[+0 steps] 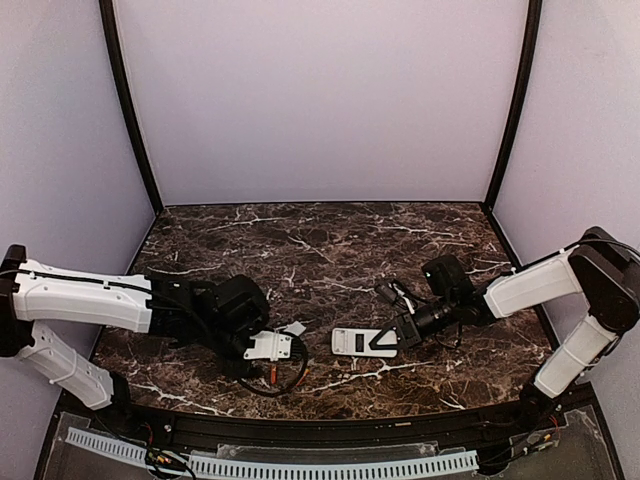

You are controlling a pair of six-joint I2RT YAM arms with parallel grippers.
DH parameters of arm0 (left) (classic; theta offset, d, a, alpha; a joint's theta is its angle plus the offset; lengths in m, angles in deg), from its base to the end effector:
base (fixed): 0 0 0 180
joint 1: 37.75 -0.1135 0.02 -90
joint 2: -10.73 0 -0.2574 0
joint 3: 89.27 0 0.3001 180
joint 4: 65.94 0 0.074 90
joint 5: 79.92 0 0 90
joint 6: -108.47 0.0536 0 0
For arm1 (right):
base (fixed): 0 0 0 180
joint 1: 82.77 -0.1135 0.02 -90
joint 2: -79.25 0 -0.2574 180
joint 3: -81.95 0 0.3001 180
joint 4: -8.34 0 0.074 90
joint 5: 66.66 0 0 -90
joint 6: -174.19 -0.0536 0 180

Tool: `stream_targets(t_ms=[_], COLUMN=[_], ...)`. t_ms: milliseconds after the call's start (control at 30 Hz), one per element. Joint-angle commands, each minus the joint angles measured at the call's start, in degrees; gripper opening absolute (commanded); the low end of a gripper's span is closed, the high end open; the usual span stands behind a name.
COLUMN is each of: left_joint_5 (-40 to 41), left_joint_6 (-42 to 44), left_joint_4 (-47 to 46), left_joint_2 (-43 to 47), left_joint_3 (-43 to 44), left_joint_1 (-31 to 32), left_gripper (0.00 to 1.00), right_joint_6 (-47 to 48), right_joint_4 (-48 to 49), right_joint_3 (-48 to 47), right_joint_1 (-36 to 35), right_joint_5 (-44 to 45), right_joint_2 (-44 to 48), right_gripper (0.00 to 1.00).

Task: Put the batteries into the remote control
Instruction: Pick up the battery from the center of the board.

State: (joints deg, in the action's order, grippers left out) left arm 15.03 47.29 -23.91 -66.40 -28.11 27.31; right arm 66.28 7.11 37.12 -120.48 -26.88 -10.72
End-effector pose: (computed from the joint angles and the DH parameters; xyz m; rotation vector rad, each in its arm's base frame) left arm 0.1386 -0.2870 0.1738 1.8647 1.7863 -0.1242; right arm 0.2171 0.2199 0.0798 -0.8794 2.3490 1.4822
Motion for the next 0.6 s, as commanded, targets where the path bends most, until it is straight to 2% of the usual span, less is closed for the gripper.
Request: stream_targets(t_ms=[0,133,567], left_joint_5=[-3.52,-4.41,-3.09], left_joint_6=[13.53,17.36,24.69], left_joint_4=[9.64,12.27,8.61], left_joint_2=[-6.55,-10.7,-16.95], left_joint_3=[3.64,6.15,9.34], left_joint_1=[-0.01,0.21,1.54], left_gripper=[0.59,0.61,0.62], right_joint_6=[0.89,0.82,0.85], right_joint_4=[1.57,1.81,2.59], right_joint_3=[0.4,0.71,1.92], right_joint_1=[0.5,0.81,1.4], right_joint_5=[-1.11,-1.21,-2.76], right_joint_2=[1.14,1.48,1.59], right_gripper=[0.0,0.0,0.0])
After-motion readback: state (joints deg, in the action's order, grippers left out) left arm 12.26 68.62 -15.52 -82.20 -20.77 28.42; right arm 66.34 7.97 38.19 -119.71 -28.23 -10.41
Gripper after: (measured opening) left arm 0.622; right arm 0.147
